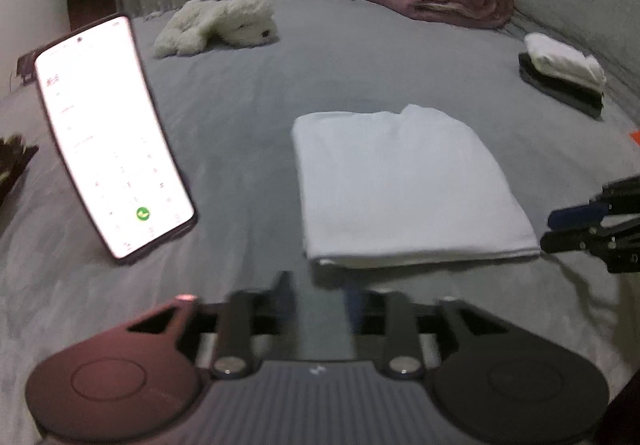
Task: Fold clothes
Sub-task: 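Lower both grippers onto the folded white garment's edges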
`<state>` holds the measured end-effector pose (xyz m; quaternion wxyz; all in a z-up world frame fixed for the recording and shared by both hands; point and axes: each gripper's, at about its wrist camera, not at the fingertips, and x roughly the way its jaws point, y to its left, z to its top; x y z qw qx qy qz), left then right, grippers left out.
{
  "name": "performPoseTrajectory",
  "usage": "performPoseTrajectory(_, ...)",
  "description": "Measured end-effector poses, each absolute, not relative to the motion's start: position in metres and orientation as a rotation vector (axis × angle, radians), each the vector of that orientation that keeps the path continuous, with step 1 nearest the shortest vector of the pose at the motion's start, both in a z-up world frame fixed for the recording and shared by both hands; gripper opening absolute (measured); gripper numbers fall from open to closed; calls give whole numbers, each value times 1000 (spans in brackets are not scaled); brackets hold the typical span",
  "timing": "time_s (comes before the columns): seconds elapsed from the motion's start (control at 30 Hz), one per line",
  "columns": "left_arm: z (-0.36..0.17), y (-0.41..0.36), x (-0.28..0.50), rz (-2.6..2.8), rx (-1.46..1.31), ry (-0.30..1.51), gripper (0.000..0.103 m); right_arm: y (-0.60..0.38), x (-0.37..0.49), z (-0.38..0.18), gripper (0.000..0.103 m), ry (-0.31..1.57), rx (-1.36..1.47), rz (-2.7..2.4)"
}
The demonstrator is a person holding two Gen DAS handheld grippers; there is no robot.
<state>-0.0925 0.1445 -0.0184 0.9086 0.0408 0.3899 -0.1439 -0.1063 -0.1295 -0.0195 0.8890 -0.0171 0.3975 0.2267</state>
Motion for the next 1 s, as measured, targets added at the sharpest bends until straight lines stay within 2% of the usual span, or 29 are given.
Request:
performPoseTrajectory(0.13, -9, 155, -89, -316, -9, 812, 72, -143, -99, -17, 50, 861, 104, 465)
performPoseTrajectory(0.27, -5, 153, -82, -306, -62, 829, 83, -156, -87, -19, 52, 911, 273, 450)
performPoseTrajectory(0.5, -7, 138, -65, -290, -63, 873, 89, -174, -70, -28, 58, 965, 522, 420)
performPoseTrajectory(1.0, -15, 126, -27, -285, -109, 914, 90, -184, -36, -43, 61, 980, 770, 383)
